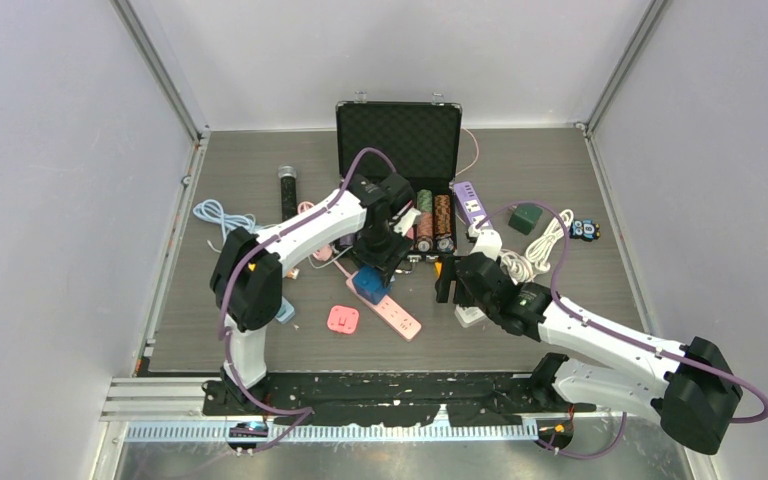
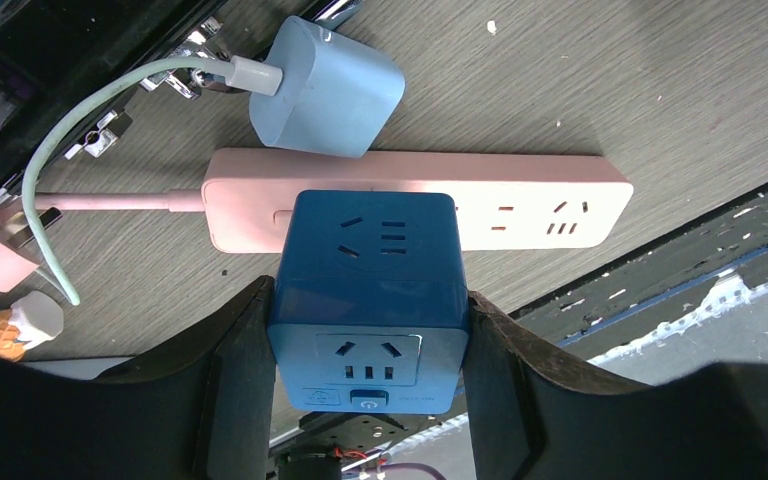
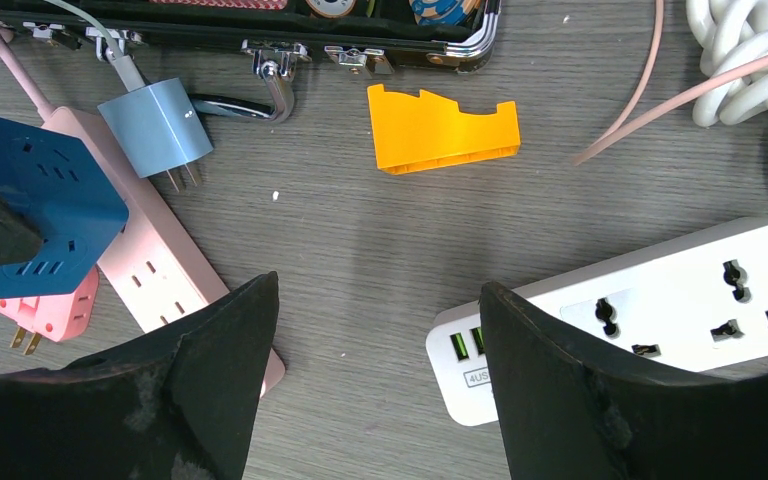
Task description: Insert the plug
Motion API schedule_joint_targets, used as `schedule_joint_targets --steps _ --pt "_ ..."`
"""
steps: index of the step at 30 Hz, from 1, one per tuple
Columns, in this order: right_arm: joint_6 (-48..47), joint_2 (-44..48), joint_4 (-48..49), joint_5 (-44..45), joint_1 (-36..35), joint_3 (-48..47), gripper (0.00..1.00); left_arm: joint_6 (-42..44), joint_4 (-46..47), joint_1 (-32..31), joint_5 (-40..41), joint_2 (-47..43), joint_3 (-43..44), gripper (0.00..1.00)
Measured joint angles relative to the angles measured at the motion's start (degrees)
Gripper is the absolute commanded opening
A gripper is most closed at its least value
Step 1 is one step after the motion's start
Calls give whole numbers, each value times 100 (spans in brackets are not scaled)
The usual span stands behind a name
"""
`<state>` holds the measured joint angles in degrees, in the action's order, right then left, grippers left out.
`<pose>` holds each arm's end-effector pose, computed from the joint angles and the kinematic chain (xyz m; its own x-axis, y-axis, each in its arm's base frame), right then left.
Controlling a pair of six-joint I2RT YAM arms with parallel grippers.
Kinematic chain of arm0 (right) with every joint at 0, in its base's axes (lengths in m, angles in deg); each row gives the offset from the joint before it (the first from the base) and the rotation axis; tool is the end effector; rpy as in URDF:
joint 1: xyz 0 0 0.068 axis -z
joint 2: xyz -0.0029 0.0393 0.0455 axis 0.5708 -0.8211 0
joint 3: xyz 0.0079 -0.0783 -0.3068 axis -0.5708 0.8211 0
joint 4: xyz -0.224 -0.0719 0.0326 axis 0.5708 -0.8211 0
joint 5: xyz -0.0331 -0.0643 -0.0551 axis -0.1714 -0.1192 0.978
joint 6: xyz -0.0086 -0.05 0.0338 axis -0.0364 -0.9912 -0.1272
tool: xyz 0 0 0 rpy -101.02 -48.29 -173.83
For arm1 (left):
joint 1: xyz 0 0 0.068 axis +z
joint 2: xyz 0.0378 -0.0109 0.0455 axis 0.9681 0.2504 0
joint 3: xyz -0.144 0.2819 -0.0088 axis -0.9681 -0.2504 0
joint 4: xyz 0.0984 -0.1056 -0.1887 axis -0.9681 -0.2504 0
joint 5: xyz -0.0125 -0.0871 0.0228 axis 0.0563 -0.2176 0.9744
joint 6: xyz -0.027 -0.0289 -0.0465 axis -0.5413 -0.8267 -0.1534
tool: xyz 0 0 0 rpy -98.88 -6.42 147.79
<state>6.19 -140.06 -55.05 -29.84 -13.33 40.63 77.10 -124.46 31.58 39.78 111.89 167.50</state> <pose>0.1204 0.1081 0.2578 -0.6716 0.0974 -0.7345 -0.1143 0.9658 0.2326 0.2634 -0.2617 0.2835 -0.8222 0.5567 -0.1187 0.5690 0.8092 -0.1464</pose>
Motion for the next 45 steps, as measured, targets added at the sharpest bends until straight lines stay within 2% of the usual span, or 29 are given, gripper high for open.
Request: schedule_joint_targets --steps 28,45 --pt "20 -142 9 -2 0 2 78 26 -7 -205 295 76 -52 0" --pt "35 -175 9 -4 0 2 77 734 94 -341 275 37 -149 0"
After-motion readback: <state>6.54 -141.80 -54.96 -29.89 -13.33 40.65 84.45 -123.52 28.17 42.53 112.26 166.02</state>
